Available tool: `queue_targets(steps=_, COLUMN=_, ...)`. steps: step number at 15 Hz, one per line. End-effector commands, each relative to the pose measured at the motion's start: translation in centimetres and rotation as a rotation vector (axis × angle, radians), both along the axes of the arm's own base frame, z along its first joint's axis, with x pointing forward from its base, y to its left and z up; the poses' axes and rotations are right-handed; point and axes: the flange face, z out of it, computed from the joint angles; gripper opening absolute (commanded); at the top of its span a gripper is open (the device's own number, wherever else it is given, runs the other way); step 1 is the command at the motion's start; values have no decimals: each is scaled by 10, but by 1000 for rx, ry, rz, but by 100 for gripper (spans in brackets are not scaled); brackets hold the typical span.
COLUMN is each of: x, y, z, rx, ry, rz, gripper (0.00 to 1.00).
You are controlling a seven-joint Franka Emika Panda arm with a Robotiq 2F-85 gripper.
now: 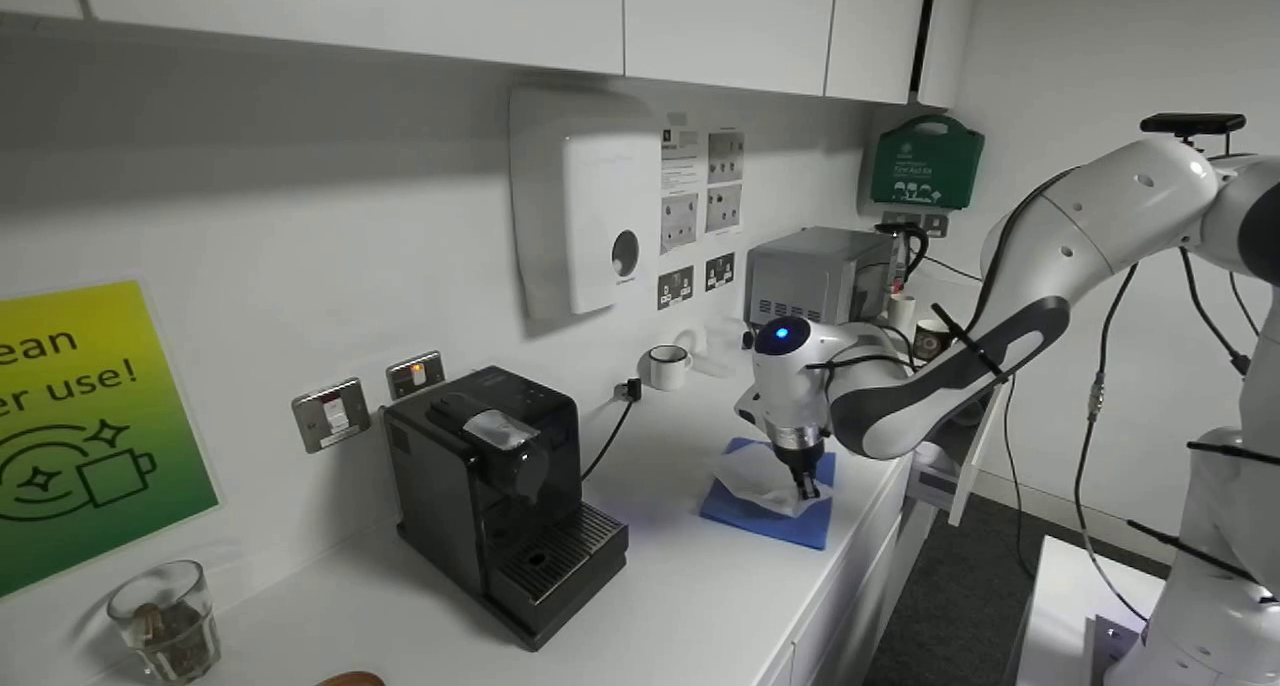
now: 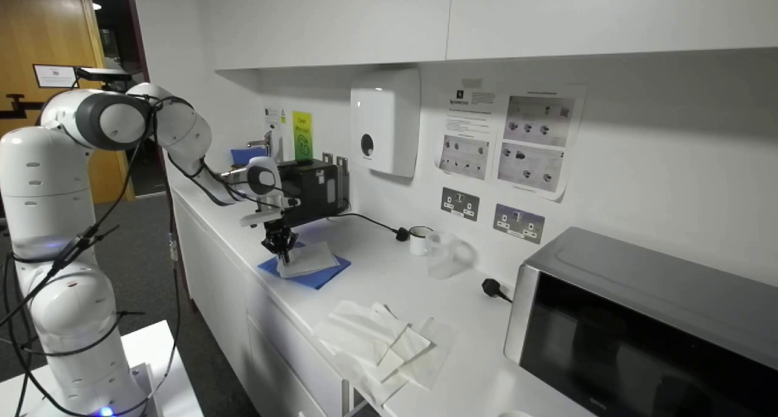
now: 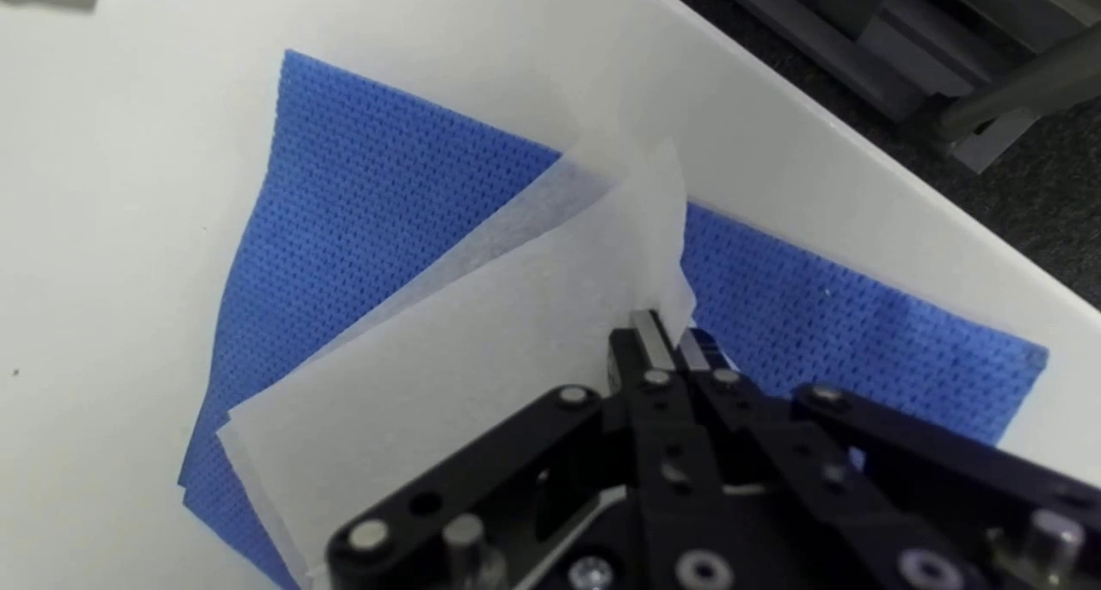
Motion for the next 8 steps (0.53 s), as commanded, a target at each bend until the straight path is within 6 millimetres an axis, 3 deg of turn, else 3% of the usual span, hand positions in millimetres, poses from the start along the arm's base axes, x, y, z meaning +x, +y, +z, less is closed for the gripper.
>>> queue_targets(steps=1, x=-19, y=-18, z=46, rx=-4, ry=-56, rz=-23, gripper=0)
queue_targets(steps=5, x=-28, y=-42, z=91, rx=12, ry=-123, rz=-70, gripper=0)
queue_targets(steps=8, x=-33, y=-65, z=114, rx=25, ry=-156, rz=-118, gripper=0)
